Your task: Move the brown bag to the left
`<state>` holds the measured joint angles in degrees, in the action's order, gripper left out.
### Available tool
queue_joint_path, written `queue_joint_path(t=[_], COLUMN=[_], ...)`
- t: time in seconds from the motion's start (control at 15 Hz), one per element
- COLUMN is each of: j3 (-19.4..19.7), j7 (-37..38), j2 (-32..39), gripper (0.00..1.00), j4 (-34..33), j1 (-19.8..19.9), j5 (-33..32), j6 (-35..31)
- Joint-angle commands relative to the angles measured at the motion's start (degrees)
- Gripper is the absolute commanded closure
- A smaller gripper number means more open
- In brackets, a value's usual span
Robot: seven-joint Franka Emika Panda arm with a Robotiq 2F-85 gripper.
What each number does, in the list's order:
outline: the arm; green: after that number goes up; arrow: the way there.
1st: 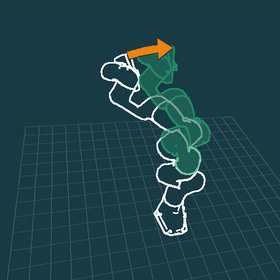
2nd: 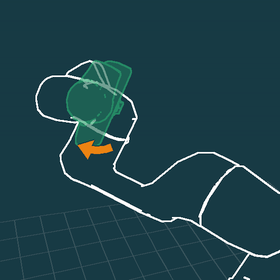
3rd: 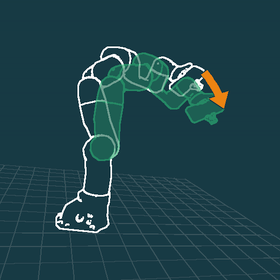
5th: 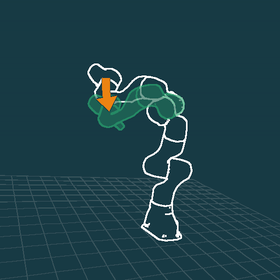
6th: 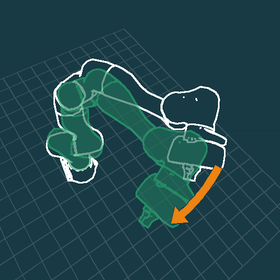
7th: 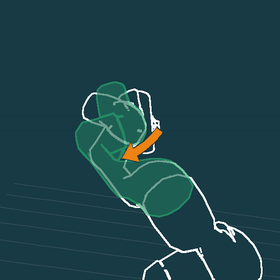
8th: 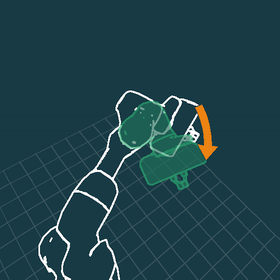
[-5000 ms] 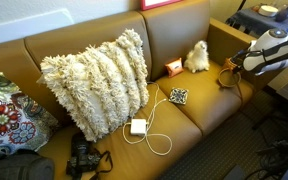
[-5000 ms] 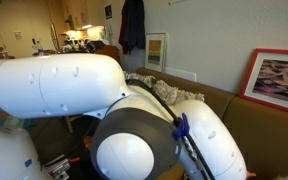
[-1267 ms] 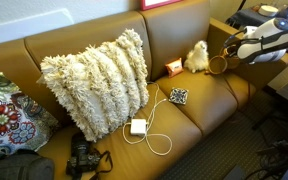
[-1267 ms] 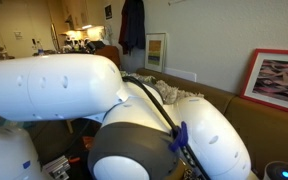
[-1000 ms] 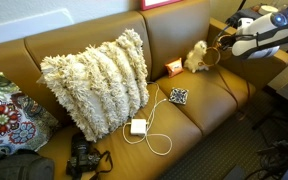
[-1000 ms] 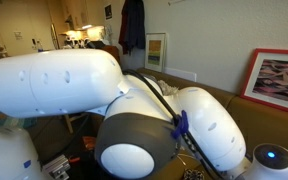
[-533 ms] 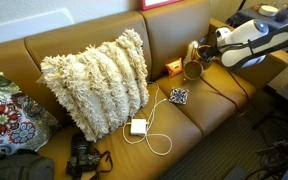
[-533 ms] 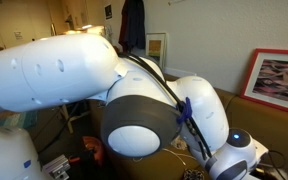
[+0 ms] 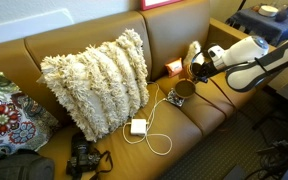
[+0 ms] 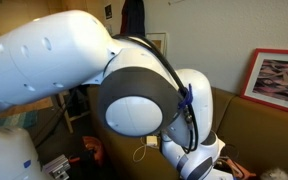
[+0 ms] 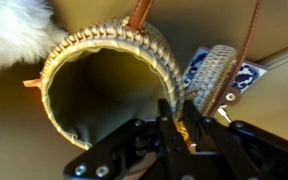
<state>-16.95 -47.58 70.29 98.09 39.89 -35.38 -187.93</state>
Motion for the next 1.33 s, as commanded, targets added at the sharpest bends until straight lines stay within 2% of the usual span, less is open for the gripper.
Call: queue_joint_path(t=[0.0, 0.47, 0.53, 0.6, 0.8, 1.13, 1.27], j3=[0.09, 0.11, 0.12, 0.11, 2.05, 4.65, 7.53], j7=[-1.37, -0.9, -0.97, -0.82, 0.33, 1.26, 2.68], j2=[-6.65, -9.09, -9.25, -9.46, -10.07, -10.5, -10.3], gripper=[0.95, 0.95, 0.87, 0.64, 0.52, 0.16, 0.03], j4=[11.09, 13.97, 14.03, 14.05, 13.93, 13.65, 12.81], j1=[1.87, 2.54, 2.68, 2.82, 1.01, -1.13, -3.72], j5=[-4.84, -9.49, -9.7, -9.7, -9.5, -9.44, -8.88], j6=[-1.39, 0.13, 0.11, 0.15, -1.61, -4.73, -9.01])
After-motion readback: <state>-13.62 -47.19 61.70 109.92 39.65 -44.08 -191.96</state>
